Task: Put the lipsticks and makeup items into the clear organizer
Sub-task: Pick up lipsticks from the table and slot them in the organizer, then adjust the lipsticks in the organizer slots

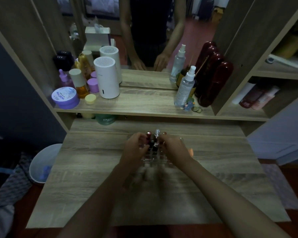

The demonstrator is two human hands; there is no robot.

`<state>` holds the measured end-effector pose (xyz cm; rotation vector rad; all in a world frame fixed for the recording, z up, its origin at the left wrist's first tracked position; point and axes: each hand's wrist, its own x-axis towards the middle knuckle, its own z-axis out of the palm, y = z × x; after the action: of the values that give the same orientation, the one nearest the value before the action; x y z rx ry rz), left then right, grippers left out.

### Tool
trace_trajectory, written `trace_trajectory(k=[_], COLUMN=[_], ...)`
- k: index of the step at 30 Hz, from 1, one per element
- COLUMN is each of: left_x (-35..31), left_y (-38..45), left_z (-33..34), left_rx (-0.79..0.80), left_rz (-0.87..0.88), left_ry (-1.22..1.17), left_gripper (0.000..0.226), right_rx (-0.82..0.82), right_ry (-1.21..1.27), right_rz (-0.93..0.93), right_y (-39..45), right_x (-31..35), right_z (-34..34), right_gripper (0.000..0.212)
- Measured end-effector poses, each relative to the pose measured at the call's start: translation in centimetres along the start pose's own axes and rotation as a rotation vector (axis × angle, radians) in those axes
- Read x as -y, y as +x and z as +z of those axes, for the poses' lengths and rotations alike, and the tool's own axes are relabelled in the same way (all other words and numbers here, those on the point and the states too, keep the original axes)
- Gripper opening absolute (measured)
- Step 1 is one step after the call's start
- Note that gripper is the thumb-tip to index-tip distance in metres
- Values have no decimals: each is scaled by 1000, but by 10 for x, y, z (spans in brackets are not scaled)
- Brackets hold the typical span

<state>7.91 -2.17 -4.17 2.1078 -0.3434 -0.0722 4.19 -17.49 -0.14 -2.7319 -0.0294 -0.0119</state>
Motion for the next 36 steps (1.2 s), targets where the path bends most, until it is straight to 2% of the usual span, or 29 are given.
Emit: trace_trajectory(k=[3, 9, 11, 16, 20, 25, 28, 36], left_x=[5, 14, 11, -1, -2, 1, 6, 7], left_y=[1, 7, 9, 17, 17, 15, 14, 16], left_z=[-9, -22, -16, 6, 12, 10, 5, -3], left_rx=[4, -47, -11, 59, 107, 44, -1, 78], left_rz=[-16, -23, -7, 43, 48, 88, 55, -3], left_ry=[23, 73, 110, 232, 340, 288, 211, 135], left_gripper=[21, 12, 11, 24, 28, 22, 20, 25], right_rx=[-89, -225, -199, 12, 96, 56, 33, -12], right_ry=[63, 71, 77, 56, 22, 63, 96, 87], right_rz=[-13, 38, 61, 152, 209, 234, 228, 198], right_y=[-7, -4, -3, -1, 6, 9, 8, 7], right_x=[-9, -33, -30, -5, 5, 5, 3, 4], right_z=[-21, -49, -42, 1, 22, 33, 33, 24], right_gripper=[7, 5, 7, 17, 24, 19, 18, 20])
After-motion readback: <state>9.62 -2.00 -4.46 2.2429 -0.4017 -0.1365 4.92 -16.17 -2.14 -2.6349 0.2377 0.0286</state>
